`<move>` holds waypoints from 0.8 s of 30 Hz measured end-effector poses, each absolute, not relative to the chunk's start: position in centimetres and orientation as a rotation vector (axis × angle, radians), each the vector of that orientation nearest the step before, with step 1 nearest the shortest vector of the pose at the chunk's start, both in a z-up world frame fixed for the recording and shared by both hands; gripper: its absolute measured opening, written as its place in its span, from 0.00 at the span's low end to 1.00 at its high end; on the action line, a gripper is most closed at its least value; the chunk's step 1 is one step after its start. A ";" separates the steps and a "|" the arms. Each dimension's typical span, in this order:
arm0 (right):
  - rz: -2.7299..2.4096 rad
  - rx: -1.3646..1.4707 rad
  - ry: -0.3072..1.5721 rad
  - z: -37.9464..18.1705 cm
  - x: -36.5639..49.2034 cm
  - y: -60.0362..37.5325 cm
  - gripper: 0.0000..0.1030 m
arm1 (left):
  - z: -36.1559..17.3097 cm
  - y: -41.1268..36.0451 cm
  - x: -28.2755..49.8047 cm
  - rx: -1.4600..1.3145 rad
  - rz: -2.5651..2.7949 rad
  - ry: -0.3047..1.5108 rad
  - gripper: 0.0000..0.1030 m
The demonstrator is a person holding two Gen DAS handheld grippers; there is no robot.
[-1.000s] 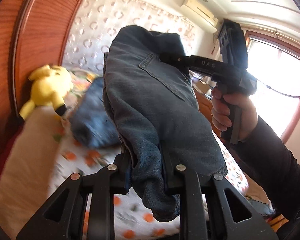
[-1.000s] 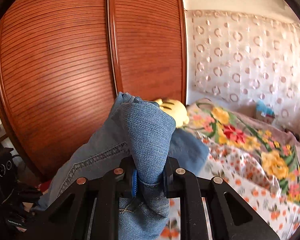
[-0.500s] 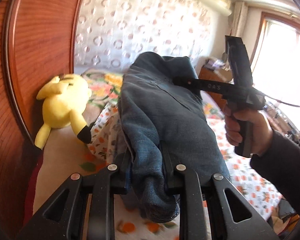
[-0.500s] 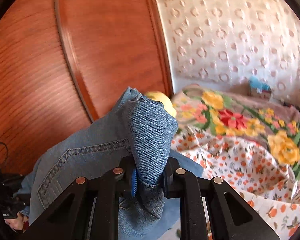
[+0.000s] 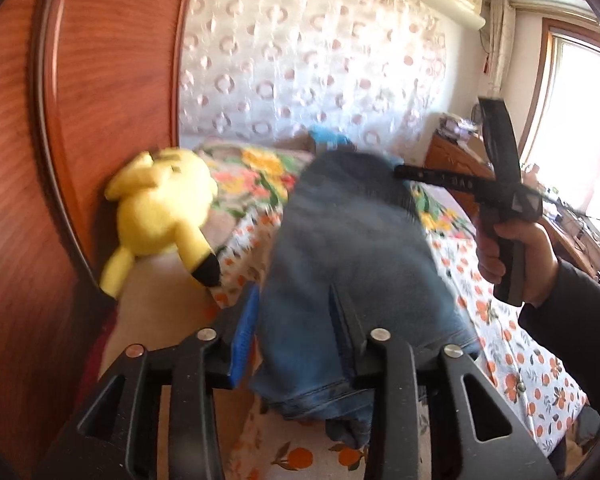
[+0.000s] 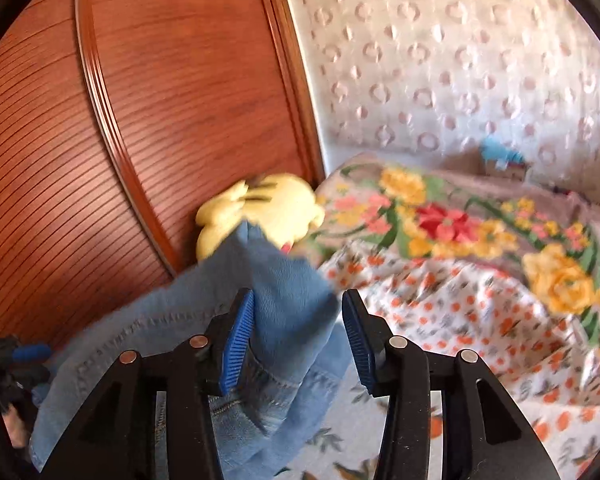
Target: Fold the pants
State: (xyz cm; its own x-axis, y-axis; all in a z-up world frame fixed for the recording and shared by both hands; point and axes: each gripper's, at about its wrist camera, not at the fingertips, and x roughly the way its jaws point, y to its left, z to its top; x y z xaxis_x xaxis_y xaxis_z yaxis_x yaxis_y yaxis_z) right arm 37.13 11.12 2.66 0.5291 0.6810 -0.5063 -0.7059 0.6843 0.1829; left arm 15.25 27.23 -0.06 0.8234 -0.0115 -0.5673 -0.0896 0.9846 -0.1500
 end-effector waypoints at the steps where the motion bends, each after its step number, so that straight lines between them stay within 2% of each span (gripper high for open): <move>1: 0.830 -0.045 0.562 3.0 36.8 10.9 0.46 | 0.5 27.3 15.1 -0.169 0.044 0.585 0.45; 3: 0.855 -0.044 0.541 3.4 36.0 10.8 0.46 | 2.0 27.0 14.8 -0.156 0.044 0.538 0.54; 4: 0.878 -0.052 0.539 3.4 35.5 11.0 0.46 | 2.5 26.7 14.8 -0.152 0.032 0.520 0.54; 8: 0.947 -0.091 0.536 2.8 34.6 11.9 0.46 | 2.5 25.1 16.4 -0.158 -0.031 0.532 0.54; 13: 0.919 -0.109 0.572 1.2 37.5 12.3 0.46 | -0.4 23.1 19.2 -0.157 -0.089 0.628 0.54; 20: 0.817 -0.198 0.655 -2.0 41.6 14.3 0.46 | -4.7 20.7 19.4 -0.164 -0.130 0.756 0.53; 24: 0.816 -0.162 0.655 -2.0 42.2 14.5 0.46 | -5.1 19.5 18.7 -0.120 -0.098 0.742 0.53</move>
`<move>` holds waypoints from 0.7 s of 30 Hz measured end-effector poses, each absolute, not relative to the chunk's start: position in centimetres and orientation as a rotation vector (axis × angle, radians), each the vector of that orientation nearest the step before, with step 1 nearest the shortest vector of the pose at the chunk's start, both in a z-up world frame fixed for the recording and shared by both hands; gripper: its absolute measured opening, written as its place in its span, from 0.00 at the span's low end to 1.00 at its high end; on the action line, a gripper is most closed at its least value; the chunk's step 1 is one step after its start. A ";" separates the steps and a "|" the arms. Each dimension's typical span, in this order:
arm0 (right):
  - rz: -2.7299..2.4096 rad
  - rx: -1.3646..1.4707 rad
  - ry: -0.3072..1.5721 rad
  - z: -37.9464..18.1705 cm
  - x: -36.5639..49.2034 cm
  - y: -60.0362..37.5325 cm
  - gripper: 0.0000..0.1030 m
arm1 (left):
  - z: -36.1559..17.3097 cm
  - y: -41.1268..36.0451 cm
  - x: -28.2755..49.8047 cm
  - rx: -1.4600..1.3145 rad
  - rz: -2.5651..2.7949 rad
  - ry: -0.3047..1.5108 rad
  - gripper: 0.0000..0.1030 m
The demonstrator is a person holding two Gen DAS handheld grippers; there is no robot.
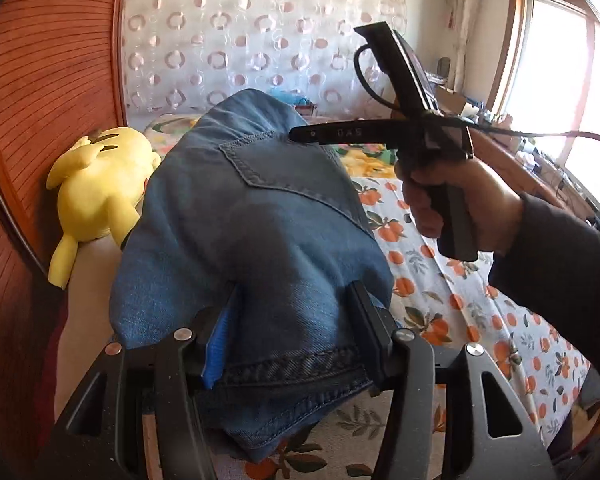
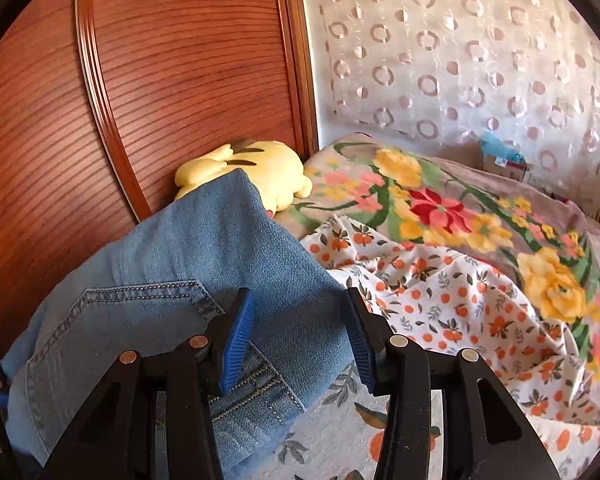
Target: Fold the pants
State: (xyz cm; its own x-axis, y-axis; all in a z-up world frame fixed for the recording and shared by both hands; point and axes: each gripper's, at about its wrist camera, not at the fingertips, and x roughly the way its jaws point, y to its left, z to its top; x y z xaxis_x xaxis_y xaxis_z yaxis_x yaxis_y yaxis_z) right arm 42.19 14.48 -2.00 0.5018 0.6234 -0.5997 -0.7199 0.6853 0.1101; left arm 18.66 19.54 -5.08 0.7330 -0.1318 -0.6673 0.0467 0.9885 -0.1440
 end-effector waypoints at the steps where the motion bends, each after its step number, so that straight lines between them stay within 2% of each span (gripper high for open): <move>1: 0.814 -0.158 0.651 -1.7 42.0 14.3 0.46 | -4.9 19.7 18.7 -0.134 -0.097 0.743 0.53; 13: 0.838 -0.089 0.624 -1.4 35.9 9.1 0.46 | -0.5 18.5 16.4 -0.133 -0.100 0.571 0.53; 21: 0.805 -0.055 0.639 -1.5 30.8 3.8 0.46 | -2.7 16.8 18.8 -0.067 -0.074 0.619 0.53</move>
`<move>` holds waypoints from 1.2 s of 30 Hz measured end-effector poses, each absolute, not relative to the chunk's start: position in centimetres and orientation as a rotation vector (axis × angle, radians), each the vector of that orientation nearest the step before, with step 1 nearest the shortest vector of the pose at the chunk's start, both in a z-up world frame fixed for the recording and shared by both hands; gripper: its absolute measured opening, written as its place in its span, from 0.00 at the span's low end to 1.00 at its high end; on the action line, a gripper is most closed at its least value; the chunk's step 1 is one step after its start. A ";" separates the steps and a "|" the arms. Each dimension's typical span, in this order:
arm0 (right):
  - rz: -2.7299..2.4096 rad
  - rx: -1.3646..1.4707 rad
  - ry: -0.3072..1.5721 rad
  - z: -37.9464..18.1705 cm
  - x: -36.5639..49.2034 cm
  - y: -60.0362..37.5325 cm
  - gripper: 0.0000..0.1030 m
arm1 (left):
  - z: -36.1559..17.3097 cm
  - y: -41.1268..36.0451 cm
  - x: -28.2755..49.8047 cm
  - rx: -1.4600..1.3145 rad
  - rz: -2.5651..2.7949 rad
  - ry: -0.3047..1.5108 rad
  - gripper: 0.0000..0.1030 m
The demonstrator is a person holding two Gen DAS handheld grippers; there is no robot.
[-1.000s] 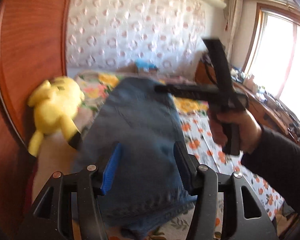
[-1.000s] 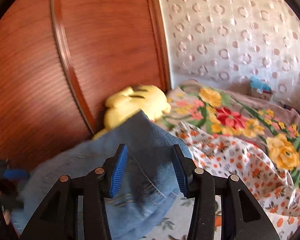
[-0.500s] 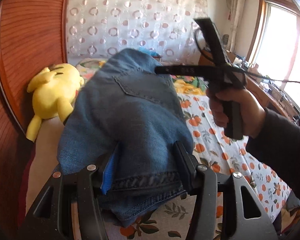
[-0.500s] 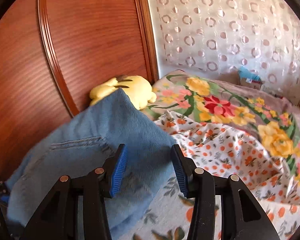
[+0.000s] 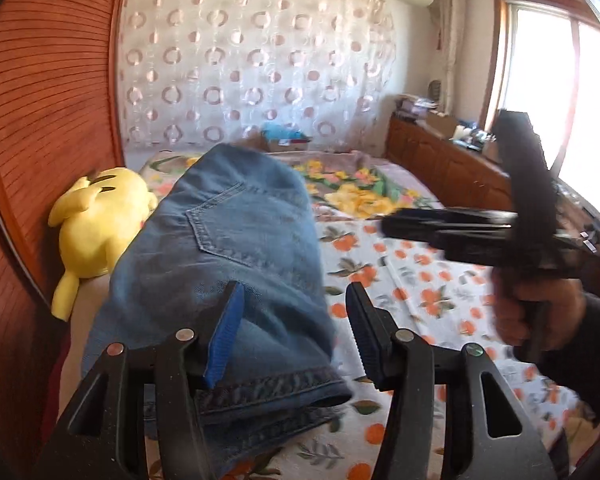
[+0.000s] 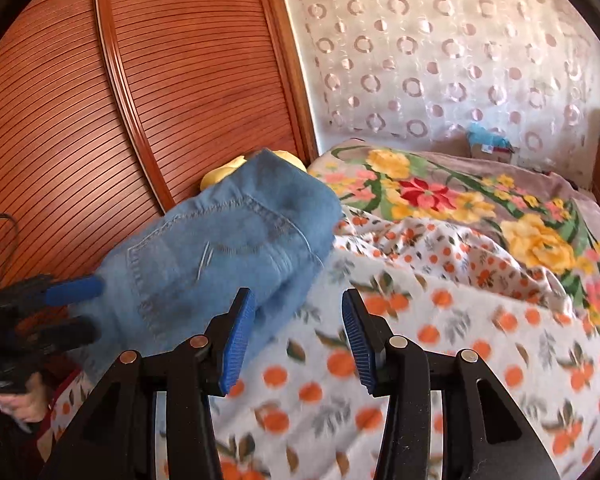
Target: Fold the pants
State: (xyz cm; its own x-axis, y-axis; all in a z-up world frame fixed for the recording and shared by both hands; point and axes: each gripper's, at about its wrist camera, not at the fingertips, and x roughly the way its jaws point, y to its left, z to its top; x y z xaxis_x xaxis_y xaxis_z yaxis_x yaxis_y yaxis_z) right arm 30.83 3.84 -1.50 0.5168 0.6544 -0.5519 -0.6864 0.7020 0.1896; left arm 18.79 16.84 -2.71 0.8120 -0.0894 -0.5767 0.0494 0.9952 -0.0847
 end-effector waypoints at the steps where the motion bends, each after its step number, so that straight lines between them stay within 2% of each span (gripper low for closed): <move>1: 0.791 -0.059 0.634 -1.4 30.1 3.2 0.46 | -3.1 16.8 18.8 -0.057 -0.060 0.622 0.53; 12: 0.701 -0.062 0.599 -0.2 23.1 -2.1 0.46 | -2.6 14.8 17.4 -0.084 -0.019 0.608 0.53; 29: 0.541 -0.045 0.548 1.9 11.9 -8.8 0.46 | 0.0 4.9 12.5 -0.018 -0.070 0.511 0.55; 33: 0.514 -0.016 0.542 2.5 10.1 -10.1 0.46 | 0.6 3.4 11.6 0.000 -0.084 0.487 0.73; 36: 0.493 -0.009 0.532 2.9 9.2 -10.7 0.48 | 0.9 2.6 10.9 0.014 -0.093 0.474 0.79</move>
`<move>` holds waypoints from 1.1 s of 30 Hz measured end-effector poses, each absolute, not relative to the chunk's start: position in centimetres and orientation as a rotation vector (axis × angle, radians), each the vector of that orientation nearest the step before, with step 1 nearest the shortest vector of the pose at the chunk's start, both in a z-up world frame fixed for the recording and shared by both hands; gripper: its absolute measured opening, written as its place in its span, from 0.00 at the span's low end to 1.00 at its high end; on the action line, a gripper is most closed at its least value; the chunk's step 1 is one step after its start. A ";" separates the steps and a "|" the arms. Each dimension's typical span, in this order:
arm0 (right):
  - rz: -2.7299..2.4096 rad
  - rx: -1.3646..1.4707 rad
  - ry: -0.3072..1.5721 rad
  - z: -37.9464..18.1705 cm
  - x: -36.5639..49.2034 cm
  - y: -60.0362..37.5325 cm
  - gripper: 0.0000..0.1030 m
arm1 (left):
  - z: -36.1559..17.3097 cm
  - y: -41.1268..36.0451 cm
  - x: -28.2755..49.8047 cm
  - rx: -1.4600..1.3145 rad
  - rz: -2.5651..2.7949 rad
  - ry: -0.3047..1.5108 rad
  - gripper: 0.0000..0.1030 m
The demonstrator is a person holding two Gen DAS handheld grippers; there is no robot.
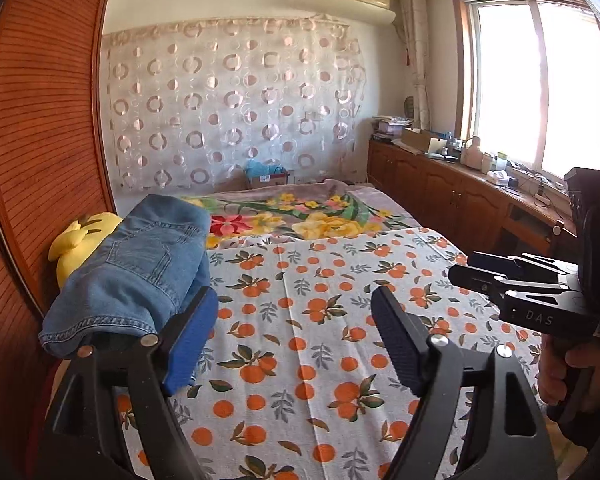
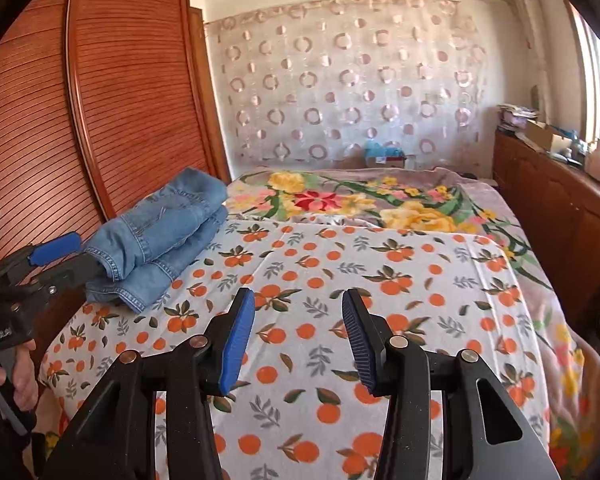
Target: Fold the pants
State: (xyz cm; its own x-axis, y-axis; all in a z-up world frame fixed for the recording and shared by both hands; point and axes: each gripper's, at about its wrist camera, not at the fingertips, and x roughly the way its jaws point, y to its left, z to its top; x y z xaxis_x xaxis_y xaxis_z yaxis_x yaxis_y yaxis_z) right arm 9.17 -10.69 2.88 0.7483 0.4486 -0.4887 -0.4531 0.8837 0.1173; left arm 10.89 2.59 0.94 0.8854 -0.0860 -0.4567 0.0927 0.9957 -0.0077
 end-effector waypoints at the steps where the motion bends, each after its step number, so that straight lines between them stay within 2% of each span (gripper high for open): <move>1: 0.490 -0.002 0.531 2.9 8.9 -10.8 0.49 | 1.1 2.3 10.7 0.021 -0.095 0.475 0.80; 11: 0.420 0.016 0.496 3.9 5.3 -11.1 0.51 | 2.4 1.0 8.9 0.046 -0.091 0.467 0.82; 13: 0.419 0.010 0.490 3.9 4.6 -11.2 0.52 | 2.7 0.8 8.5 0.045 -0.096 0.462 0.86; 16: 0.413 0.001 0.477 4.0 3.7 -11.5 0.57 | 3.0 0.6 8.0 0.036 -0.107 0.451 0.85; 24: 0.393 -0.008 0.454 3.9 2.7 -11.8 0.82 | 3.3 0.3 7.2 0.039 -0.090 0.446 0.86; 33: 0.364 -0.015 0.429 3.8 1.1 -12.6 0.84 | 2.8 0.1 7.0 0.033 -0.074 0.460 0.85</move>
